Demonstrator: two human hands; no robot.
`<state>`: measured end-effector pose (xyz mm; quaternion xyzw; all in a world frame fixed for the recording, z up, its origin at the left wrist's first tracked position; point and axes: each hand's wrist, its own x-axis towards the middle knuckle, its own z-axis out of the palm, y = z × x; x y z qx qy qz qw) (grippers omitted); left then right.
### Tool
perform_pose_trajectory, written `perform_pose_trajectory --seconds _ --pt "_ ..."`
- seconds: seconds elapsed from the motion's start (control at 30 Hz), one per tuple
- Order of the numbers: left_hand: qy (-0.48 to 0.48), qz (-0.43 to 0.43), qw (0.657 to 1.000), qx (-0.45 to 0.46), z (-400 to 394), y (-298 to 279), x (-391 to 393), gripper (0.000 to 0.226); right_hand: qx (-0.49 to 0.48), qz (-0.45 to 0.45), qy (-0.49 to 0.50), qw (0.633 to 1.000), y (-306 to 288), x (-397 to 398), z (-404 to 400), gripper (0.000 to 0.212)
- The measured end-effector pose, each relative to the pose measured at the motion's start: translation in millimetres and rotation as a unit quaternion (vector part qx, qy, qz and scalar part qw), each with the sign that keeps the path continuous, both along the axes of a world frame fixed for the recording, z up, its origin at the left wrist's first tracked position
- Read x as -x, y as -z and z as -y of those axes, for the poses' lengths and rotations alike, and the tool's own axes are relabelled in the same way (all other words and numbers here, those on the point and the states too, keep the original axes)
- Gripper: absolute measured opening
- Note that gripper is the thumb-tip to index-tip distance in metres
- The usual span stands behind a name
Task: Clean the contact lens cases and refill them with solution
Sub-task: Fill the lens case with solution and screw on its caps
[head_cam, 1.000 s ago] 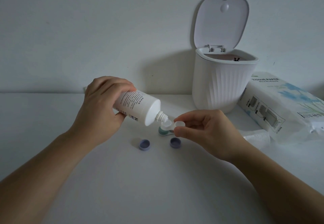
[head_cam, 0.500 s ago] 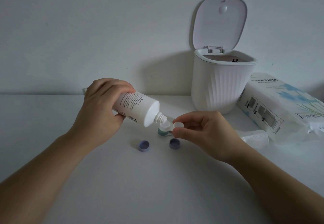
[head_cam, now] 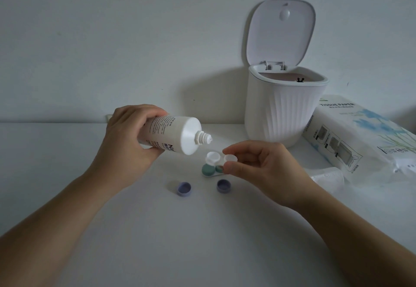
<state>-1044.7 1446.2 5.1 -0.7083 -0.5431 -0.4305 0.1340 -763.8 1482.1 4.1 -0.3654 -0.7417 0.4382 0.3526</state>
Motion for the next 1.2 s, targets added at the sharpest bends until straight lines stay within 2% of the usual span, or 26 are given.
perform_pose_trajectory --seconds 0.1,0.23,0.5,1.2 --pt "-0.001 0.033 0.999 0.012 0.6 0.1 2.7 0.067 0.009 -0.005 0.000 1.000 -0.5 0.4 -0.4 0.028" --pt "0.006 0.042 0.999 0.019 2.0 -0.2 2.5 0.066 0.013 -0.009 -0.006 1.000 -0.1 0.2 -1.6 0.019" --pt "0.010 -0.026 1.000 0.004 1.4 -3.3 -1.4 0.061 0.015 -0.008 -0.008 1.000 0.0 0.4 -0.4 0.015" --pt "-0.007 -0.085 0.996 -0.028 -4.3 1.2 1.7 0.063 0.008 -0.002 -0.008 1.000 -0.2 1.4 1.0 0.015"
